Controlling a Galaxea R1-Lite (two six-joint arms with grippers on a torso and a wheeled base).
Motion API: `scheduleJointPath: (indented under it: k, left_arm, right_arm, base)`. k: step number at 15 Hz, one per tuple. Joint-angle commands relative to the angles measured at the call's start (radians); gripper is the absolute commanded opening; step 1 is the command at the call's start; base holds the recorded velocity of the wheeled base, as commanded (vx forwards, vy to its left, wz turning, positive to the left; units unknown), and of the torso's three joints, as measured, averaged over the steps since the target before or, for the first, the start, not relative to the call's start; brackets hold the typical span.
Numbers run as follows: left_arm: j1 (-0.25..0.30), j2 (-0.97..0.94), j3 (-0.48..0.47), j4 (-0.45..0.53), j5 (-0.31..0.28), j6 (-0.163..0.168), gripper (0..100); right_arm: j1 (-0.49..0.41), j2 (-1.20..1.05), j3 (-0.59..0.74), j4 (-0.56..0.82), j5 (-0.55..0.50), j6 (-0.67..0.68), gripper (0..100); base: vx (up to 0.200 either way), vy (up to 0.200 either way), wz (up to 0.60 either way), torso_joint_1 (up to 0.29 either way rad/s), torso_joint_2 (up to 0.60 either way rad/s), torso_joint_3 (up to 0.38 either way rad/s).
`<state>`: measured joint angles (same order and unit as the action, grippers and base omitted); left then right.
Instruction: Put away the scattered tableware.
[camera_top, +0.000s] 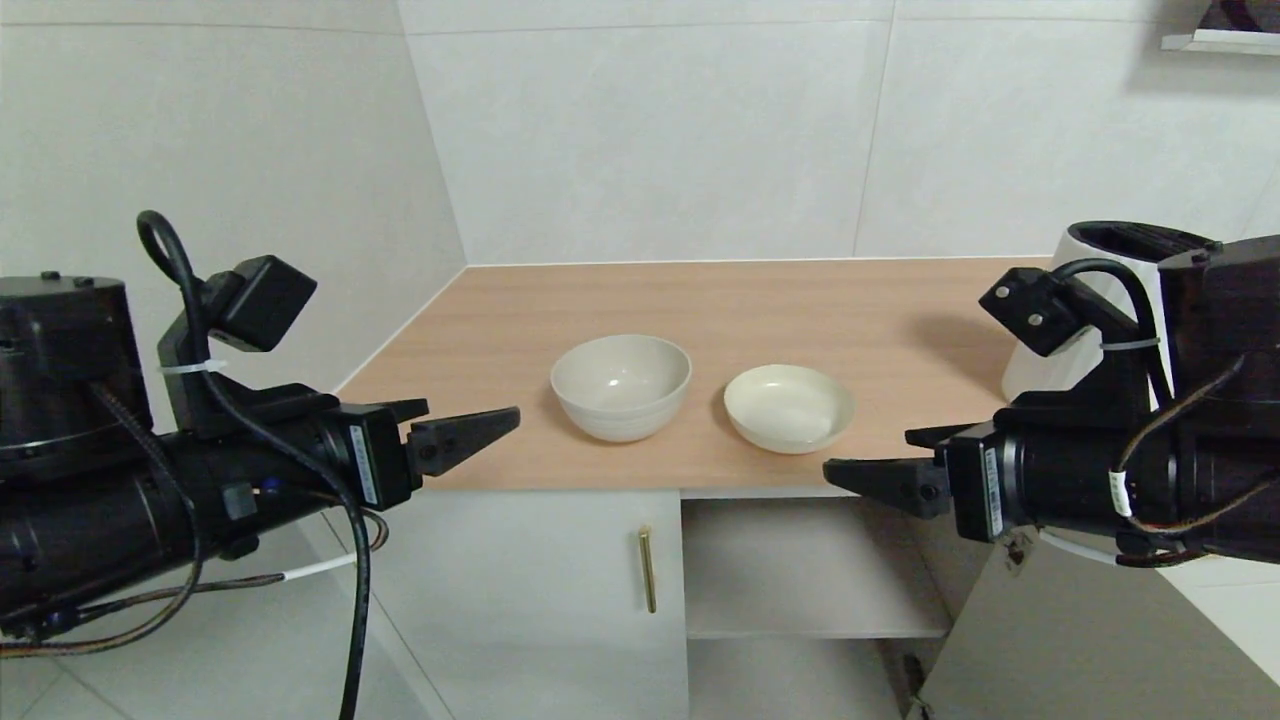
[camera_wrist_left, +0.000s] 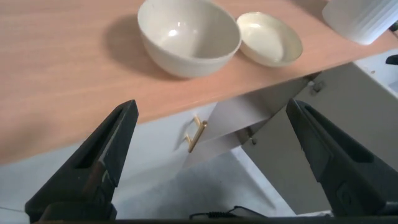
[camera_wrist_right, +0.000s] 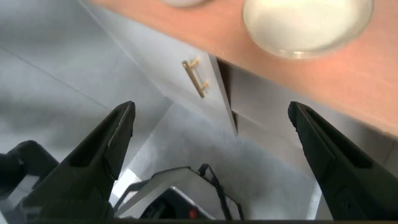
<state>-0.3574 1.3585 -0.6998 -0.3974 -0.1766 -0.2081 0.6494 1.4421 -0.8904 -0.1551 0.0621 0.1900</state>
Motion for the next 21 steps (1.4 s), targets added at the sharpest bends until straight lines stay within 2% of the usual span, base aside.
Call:
scheduleJointPath:
  k: [1,2,3,4,7,9,10,11,13,14,15,16,19,21]
  left_arm:
    - [-0.003,0.05,-0.055,0.015,0.0,-0.004,100]
    - [-0.003,0.057,-0.07,0.026,0.0,-0.004,100]
    - [-0.003,0.079,-0.125,0.077,0.002,-0.004,100]
    - [-0.003,0.099,-0.201,0.157,0.002,-0.004,100]
    - [-0.008,0.143,-0.305,0.35,0.0,-0.004,100]
    - [-0.023,0.174,-0.348,0.419,0.006,-0.024,100]
    - [-0.043,0.203,-0.391,0.437,0.011,-0.12,100]
    - [-0.048,0.226,-0.423,0.439,0.019,-0.203,100]
    - [-0.049,0.289,-0.478,0.439,0.031,-0.317,100]
    - [-0.049,0.304,-0.488,0.439,0.037,-0.335,100]
    - [-0.051,0.361,-0.518,0.439,0.075,-0.39,100]
    - [-0.054,0.406,-0.54,0.439,0.117,-0.416,100]
    - [-0.057,0.51,-0.587,0.437,0.224,-0.455,100]
    - [-0.06,0.548,-0.616,0.439,0.239,-0.494,100]
  right_arm:
    - [-0.028,0.044,-0.001,-0.061,0.001,-0.053,100]
    - [-0.037,0.057,-0.002,-0.084,0.001,-0.07,100]
    - [-0.047,0.104,-0.027,-0.129,-0.002,-0.086,100]
    - [-0.068,0.146,-0.073,-0.115,-0.028,-0.084,100]
    - [-0.086,0.216,-0.208,0.009,-0.153,0.02,100]
    - [-0.086,0.248,-0.269,0.1,-0.191,0.063,100]
    - [-0.091,0.291,-0.312,0.124,-0.226,0.098,100]
    - [-0.094,0.314,-0.331,0.127,-0.254,0.137,100]
    - [-0.109,0.348,-0.346,0.129,-0.295,0.147,100]
    - [-0.116,0.351,-0.347,0.127,-0.295,0.147,100]
    - [-0.119,0.356,-0.347,0.127,-0.295,0.147,100]
    - [-0.125,0.356,-0.347,0.127,-0.295,0.147,100]
    - [-0.128,0.356,-0.346,0.12,-0.3,0.152,100]
    - [-0.139,0.353,-0.346,0.118,-0.308,0.152,100]
  base:
    - [0.0,0.0,0.0,0.066,-0.12,-0.076]
    - [0.0,0.0,0.0,0.041,-0.06,-0.041]
    - [0.0,0.0,0.0,0.0,0.0,0.0]
    - [0.0,0.0,0.0,0.0,0.0,0.0]
    - [0.0,0.0,0.0,0.0,0.0,0.0]
    - [0.0,0.0,0.0,0.0,0.0,0.0]
    - [0.0,0.0,0.0,0.0,0.0,0.0]
    - [0.0,0.0,0.0,0.0,0.0,0.0]
    - [0.0,0.0,0.0,0.0,0.0,0.0]
    - [0.0,0.0,0.0,0.0,0.0,0.0]
    - [0.0,0.0,0.0,0.0,0.0,0.0]
    - [0.0,0.0,0.0,0.0,0.0,0.0]
    - [0.0,0.0,0.0,0.0,0.0,0.0]
    - [0.0,0.0,0.0,0.0,0.0,0.0]
